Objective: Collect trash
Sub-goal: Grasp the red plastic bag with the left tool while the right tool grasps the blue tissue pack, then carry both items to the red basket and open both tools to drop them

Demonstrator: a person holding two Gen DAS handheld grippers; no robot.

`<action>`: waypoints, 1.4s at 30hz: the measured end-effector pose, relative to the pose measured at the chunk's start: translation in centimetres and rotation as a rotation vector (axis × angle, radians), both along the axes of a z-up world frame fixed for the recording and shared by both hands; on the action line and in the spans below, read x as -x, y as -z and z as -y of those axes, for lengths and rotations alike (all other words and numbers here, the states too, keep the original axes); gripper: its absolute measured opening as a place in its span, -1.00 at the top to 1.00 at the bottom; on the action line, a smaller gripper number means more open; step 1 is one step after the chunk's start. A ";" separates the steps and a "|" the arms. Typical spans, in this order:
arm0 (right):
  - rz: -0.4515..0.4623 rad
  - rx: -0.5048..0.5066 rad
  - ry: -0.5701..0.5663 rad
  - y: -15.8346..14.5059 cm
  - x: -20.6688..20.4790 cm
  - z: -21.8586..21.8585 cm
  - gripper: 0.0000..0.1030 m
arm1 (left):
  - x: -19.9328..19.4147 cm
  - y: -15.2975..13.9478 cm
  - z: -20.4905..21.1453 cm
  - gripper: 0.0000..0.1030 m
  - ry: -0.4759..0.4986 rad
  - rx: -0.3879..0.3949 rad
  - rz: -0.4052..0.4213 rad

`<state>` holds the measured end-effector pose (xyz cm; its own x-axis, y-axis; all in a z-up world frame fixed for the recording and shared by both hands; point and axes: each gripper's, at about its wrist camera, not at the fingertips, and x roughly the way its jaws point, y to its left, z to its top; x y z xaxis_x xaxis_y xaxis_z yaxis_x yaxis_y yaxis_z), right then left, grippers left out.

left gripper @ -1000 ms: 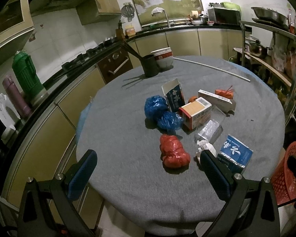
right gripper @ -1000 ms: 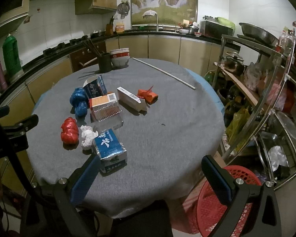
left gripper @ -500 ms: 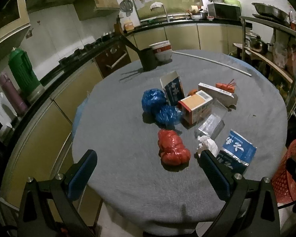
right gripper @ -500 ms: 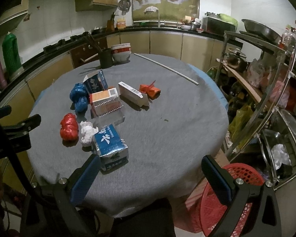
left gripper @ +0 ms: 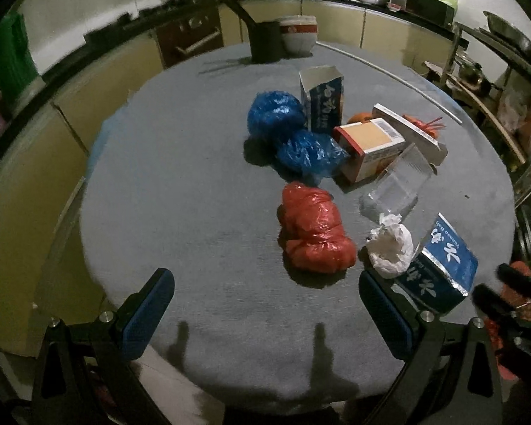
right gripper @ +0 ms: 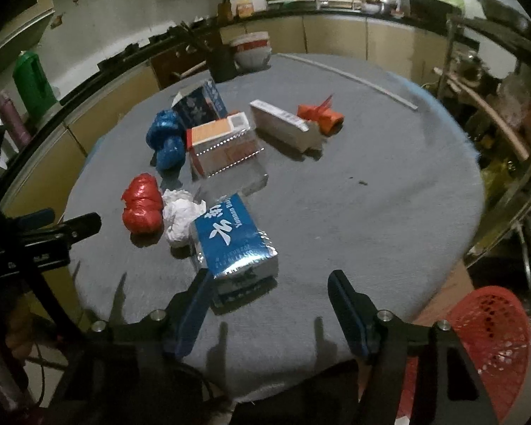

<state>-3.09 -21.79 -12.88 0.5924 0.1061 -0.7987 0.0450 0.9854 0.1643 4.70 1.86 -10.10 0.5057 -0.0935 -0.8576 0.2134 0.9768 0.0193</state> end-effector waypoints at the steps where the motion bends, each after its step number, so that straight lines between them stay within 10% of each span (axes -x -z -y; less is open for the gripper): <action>1: -0.005 -0.010 -0.011 0.2 -0.4 -0.1 -0.37 | -0.4 0.3 -0.1 -1.00 0.006 0.026 -0.027; 13: -0.063 -0.070 -0.074 2.3 -3.9 -1.0 -0.38 | -5.0 2.4 0.9 -0.99 0.032 0.179 -0.172; 21: -0.054 -0.142 -0.084 3.1 -4.3 -0.7 -0.31 | -6.9 5.3 1.6 -0.07 0.036 0.281 -0.285; 35: 0.080 -0.239 0.027 0.7 -0.3 4.3 -0.27 | -4.8 1.5 0.8 0.12 0.001 0.261 -0.119; 42: 0.140 -0.268 0.118 -0.7 2.4 7.9 -0.27 | -2.1 -2.7 4.2 0.12 0.133 0.230 -0.005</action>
